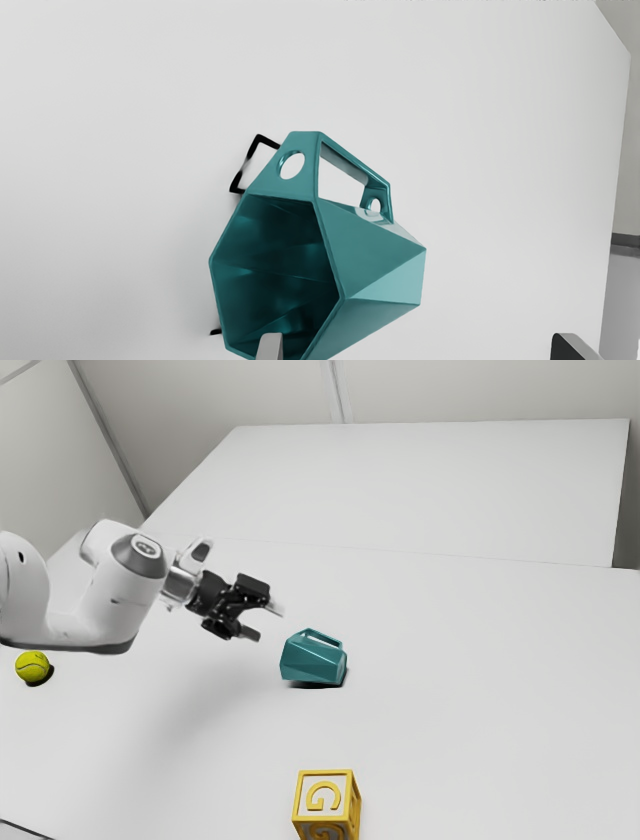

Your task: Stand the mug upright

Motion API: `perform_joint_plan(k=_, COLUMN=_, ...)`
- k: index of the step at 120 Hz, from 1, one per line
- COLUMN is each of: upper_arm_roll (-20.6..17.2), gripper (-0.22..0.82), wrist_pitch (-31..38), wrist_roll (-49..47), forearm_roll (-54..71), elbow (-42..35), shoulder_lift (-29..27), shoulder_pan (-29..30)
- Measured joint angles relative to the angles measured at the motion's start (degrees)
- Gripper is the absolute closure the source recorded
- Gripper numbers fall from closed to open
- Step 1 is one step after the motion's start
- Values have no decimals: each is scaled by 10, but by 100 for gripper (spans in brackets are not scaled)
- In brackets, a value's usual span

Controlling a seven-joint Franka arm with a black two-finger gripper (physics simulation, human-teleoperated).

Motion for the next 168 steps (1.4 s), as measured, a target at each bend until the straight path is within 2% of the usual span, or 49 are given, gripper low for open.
perform_joint_plan(k=63, upper_arm_roll=1, gripper=2, wrist_pitch=-13, wrist_roll=191, forearm_roll=-136, elbow=-15, shoulder_lift=64, shoulder_pan=-4)
perform_joint_plan(k=97, upper_arm_roll=0, gripper=3, wrist_pitch=-60, wrist_roll=286, forearm_roll=-210, elbow=-15, shoulder_lift=75, shoulder_pan=-5)
perform_joint_plan(k=122, upper_arm_roll=0, gripper=4, wrist_pitch=-94, wrist_roll=322, forearm_roll=-226, elbow=-15, shoulder_lift=85, shoulder_pan=-5)
perform_joint_plan(k=133, upper_arm_roll=0, gripper=13, wrist_pitch=-102, wrist_roll=334, forearm_roll=-228, elbow=-15, shoulder_lift=87, shoulder_pan=-6)
perform_joint_plan(k=158, upper_arm_roll=0, gripper=50, wrist_pitch=-111, wrist_roll=352, forearm_roll=-229, elbow=-15, shoulder_lift=87, shoulder_pan=-9)
perform_joint_plan(k=168, upper_arm_roll=0, gripper=61, wrist_pitch=-112, wrist_roll=358, forearm_roll=-229, elbow=-15, shoulder_lift=87, shoulder_pan=-9)
